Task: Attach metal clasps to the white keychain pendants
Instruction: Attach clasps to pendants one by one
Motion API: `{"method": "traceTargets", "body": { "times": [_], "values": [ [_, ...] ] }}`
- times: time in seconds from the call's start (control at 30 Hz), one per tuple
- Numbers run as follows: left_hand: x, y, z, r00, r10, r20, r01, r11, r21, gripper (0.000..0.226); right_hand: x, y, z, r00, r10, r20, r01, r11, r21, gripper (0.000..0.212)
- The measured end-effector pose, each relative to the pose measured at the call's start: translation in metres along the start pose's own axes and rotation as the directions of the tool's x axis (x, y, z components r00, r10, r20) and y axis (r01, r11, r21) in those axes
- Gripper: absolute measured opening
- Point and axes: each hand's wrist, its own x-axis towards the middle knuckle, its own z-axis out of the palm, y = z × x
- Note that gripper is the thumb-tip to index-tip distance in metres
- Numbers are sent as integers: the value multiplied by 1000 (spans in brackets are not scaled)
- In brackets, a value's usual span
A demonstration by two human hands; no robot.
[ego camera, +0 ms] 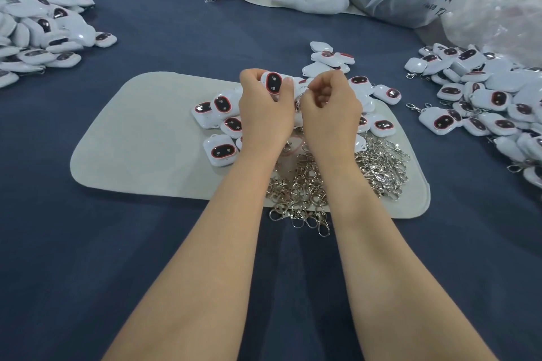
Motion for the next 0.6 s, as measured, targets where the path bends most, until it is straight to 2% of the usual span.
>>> {"method": "traceTargets", "body": {
  "times": [0.2, 0.6],
  "values": [
    [1, 0, 0, 1000, -11, -6, 10, 999, -33, 21, -2, 1, 2, 999, -40, 11, 40, 998, -48, 12],
    [-2, -3, -1, 998, 68, -6, -67, 994, 87, 21, -3, 1, 2, 998, -62, 12, 63, 994, -85, 7]
  ]
}}
